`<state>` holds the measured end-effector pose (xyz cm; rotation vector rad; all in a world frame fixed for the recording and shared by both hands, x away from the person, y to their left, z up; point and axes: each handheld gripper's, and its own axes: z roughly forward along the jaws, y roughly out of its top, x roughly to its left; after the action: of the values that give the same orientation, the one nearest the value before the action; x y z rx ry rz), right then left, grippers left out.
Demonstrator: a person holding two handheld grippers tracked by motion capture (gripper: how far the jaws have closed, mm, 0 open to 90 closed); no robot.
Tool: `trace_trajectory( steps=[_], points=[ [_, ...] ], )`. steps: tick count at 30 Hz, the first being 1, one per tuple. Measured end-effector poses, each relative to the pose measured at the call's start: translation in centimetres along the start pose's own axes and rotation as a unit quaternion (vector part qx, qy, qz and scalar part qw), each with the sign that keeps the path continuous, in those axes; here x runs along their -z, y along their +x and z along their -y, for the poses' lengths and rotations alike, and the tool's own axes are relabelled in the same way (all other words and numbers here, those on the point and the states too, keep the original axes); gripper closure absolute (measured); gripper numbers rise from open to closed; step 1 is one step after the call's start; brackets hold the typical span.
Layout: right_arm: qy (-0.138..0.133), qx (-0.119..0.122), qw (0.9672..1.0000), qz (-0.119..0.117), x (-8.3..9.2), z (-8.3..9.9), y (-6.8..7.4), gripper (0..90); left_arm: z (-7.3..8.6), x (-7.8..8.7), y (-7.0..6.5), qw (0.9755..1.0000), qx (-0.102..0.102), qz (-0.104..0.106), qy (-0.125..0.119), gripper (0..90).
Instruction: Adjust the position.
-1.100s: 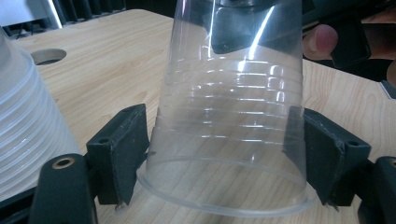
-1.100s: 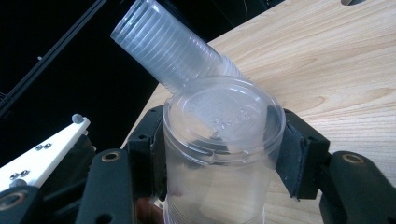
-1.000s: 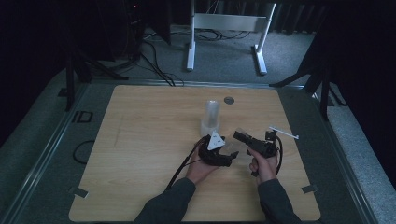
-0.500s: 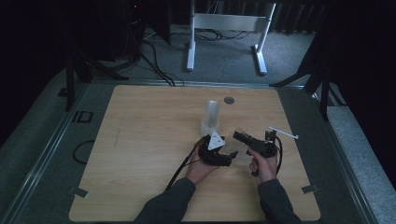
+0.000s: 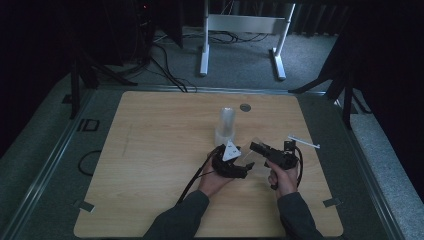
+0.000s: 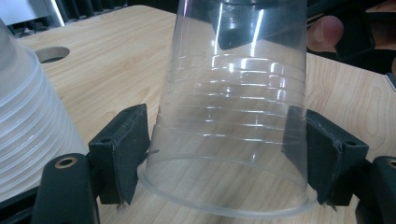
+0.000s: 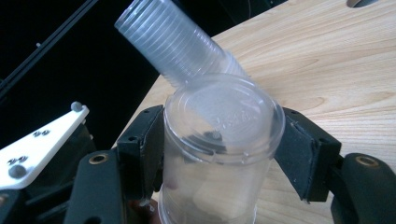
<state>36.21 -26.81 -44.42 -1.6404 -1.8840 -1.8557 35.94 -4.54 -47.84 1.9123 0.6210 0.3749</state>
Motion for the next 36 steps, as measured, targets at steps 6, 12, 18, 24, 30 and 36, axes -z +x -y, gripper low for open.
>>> trace_trajectory(
  steps=[6,12,18,24,30,36],
  points=[
    [0.007,0.012,0.9999,-0.008,0.0,0.0,0.2,33.6,-0.1,0.2,0.2,1.0,0.0,-0.002,0.0,23.5],
    [0.021,0.035,0.9991,-0.011,-0.1,0.2,0.6,32.9,-0.2,0.7,1.0,1.0,0.003,-0.007,-0.002,23.5],
    [0.024,0.05,0.9984,-0.015,-0.2,0.3,0.8,31.6,-0.3,1.3,1.8,0.9999,0.004,-0.014,-0.006,23.6],
    [0.036,0.078,0.9962,-0.018,-0.1,0.5,1.0,30.6,-0.4,1.9,2.4,0.9999,0.004,-0.015,-0.006,23.6],
    [0.056,0.102,0.993,-0.017,0.0,0.5,1.2,27.7,-0.4,2.4,2.9,0.9999,0.003,-0.015,-0.003,23.6],
    [0.074,0.121,0.9899,-0.005,0.0,0.5,0.9,26.2,-0.5,2.9,3.3,1.0,0.002,-0.008,0.003,23.6]
  ],
)
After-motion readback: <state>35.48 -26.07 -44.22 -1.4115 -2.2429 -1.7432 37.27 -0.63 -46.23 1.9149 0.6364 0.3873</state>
